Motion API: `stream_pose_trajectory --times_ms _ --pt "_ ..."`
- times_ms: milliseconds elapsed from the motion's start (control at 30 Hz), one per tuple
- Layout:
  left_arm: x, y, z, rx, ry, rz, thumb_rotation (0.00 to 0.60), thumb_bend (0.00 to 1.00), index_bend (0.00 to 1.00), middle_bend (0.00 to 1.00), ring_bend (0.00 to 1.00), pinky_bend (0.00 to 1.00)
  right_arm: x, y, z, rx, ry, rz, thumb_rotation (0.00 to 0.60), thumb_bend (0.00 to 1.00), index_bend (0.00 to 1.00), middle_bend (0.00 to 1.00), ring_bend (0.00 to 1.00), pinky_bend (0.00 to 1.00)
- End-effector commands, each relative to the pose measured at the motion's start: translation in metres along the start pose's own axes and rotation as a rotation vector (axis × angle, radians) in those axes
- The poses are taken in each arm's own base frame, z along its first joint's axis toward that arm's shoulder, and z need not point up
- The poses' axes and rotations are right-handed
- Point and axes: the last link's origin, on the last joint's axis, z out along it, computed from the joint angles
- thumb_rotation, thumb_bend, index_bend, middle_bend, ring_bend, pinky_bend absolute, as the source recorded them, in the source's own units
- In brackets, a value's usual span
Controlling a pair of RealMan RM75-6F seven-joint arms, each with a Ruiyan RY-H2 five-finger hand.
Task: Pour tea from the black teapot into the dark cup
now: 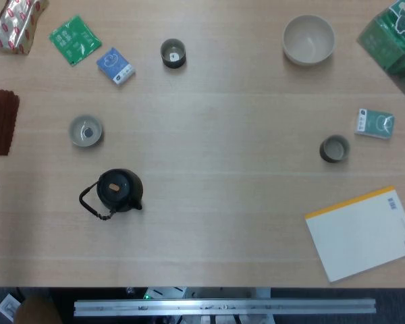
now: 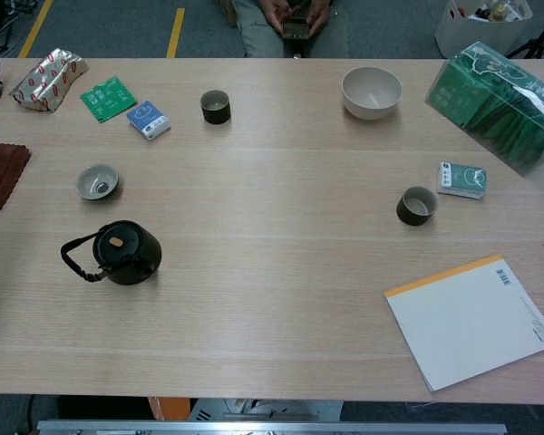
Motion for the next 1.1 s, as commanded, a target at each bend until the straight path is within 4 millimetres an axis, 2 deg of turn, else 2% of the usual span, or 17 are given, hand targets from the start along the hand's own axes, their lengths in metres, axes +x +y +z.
stream_pose_trajectory --times_ms 33,600,1100 --pt "0.0 0.0 0.0 0.001 -0.002 -0.001 0.6 0.33 0.15 0.14 0.03 0.03 0.0 0.0 0.0 0.001 -0.001 0.001 0.6 0.1 0.25 0.23 0.07 0.09" --pt "-0.001 0.001 0.0 -0.052 -0.05 0.005 0.6 0.33 0.17 0.14 0.03 0.03 0.01 -0.002 0.004 0.015 0.038 -0.01 0.6 0.1 0.25 0.23 0.07 0.09" --pt "-0.008 0.03 0.007 -0.236 -0.191 0.008 0.6 0.33 0.17 0.14 0.04 0.03 0.014 -0.001 0.015 0.017 0.046 -0.026 0.6 0.1 0.25 0.23 0.07 0.09"
